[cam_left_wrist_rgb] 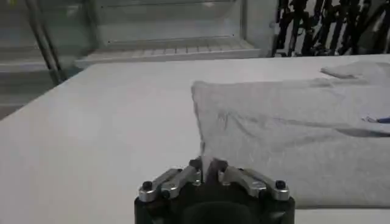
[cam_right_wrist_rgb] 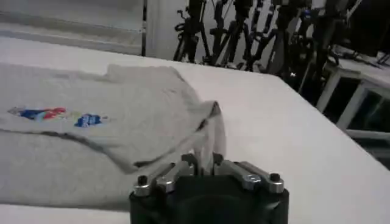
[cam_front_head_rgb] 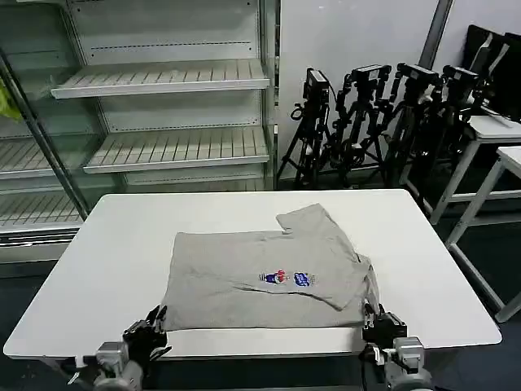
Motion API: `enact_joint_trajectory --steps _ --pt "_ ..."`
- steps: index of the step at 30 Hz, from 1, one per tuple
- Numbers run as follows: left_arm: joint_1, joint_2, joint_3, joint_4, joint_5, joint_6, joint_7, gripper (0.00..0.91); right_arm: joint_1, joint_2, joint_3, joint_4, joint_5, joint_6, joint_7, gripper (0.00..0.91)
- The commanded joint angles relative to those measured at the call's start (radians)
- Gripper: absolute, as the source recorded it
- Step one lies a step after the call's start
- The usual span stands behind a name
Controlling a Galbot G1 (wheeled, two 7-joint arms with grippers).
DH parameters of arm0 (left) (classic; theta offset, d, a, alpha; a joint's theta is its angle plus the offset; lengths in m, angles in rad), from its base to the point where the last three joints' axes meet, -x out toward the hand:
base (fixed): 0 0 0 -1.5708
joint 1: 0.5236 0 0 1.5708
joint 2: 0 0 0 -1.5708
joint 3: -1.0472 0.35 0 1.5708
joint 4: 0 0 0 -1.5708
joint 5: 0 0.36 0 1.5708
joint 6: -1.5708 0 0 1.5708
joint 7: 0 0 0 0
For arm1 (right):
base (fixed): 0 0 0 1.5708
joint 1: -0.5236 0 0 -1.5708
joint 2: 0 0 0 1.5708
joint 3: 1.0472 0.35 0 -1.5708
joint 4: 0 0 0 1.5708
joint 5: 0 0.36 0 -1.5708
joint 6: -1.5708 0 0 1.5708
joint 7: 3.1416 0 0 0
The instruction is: Fold and organize the clothes.
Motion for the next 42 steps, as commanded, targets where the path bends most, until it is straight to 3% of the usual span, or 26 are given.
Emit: enact_joint_trajectory --steps 1,7,18,27,41,42 --pt "0.029 0.05 -0.16 -0.184 -0.035 -0.002 -0.005 0.907 0.037 -0.018 0.059 0.117 0.032 0.003 0.004 0.907" --pt "-0.254 0.144 -0.036 0.019 -0.179 -0.001 -0.063 0.907 0.34 -0.041 -0.023 -0.097 0.077 -0.008 0.018 0.907" --pt "-0.677 0.159 0.238 0.421 -0.186 0.002 -0.074 0.907 0.855 -0.009 -0.216 -0.649 0.117 -0.008 0.016 0.907" --pt "-0.865 0.183 0.381 0.644 -0.268 0.003 -0.071 0.907 1.06 0.048 -0.305 -0.974 0.121 -0.007 -0.02 0.907" --pt "-0.947 0.174 0.438 0.8 -0.256 0.002 -0.068 0.907 1.251 0.168 -0.354 -1.385 0.107 0.007 -0.057 0.907" --pt "-0.946 0.174 0.437 0.8 -0.261 0.002 -0.068 0.373 1.253 0.174 -0.354 -1.399 0.105 0.009 -0.059 0.907"
